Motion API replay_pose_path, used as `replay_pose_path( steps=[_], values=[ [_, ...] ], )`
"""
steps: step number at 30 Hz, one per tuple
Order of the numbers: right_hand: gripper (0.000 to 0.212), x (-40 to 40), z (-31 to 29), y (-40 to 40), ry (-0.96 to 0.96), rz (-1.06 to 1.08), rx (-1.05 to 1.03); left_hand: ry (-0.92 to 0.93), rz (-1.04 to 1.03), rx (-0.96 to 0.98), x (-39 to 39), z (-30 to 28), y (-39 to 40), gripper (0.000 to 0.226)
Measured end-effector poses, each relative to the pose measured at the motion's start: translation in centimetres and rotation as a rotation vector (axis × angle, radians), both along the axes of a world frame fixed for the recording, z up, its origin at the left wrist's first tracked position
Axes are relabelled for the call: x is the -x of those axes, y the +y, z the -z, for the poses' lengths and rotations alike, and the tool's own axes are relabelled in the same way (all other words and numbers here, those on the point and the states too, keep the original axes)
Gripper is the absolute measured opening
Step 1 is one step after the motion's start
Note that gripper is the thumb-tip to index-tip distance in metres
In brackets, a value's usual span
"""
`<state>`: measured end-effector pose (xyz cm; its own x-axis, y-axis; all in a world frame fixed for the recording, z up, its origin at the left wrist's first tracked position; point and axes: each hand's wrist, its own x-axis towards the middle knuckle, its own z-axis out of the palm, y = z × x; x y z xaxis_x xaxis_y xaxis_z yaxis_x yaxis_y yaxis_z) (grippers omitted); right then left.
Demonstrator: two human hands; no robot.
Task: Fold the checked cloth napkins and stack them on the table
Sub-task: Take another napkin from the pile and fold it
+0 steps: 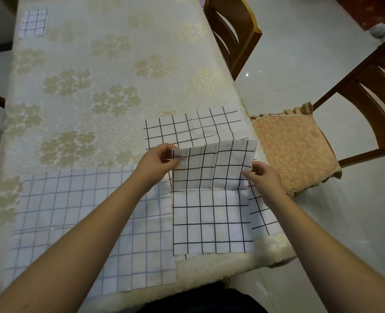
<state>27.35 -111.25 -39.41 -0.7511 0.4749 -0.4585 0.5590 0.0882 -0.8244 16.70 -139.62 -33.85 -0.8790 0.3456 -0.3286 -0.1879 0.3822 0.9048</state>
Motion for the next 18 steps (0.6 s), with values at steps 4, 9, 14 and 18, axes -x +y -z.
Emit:
replay_pose_path(
  steps=[4, 9, 14, 18],
  values=[
    [0.011, -2.2, 0.1, 0.5, 0.017, -0.110, 0.006, 0.038, 0.075, 0.016, -2.9, -0.8, -1.5, 0.012],
    [0.010, -5.7, -0.3, 0.6, 0.051, -0.208, -0.065, 0.119, 0.204, 0.162, -7.1, -1.2, -3.2, 0.015],
    [0.043, -8.5, -0.4, 0.2, 0.000, -0.391, -0.184, 0.067, 0.251, 0.255, -10.6, 0.2, -5.3, 0.039],
    [0.044, -9.4, -0.2, -0.3, -0.092, -0.370, -0.280, 0.009, 0.134, 0.233, -12.0, 1.7, -5.6, 0.051]
  ],
)
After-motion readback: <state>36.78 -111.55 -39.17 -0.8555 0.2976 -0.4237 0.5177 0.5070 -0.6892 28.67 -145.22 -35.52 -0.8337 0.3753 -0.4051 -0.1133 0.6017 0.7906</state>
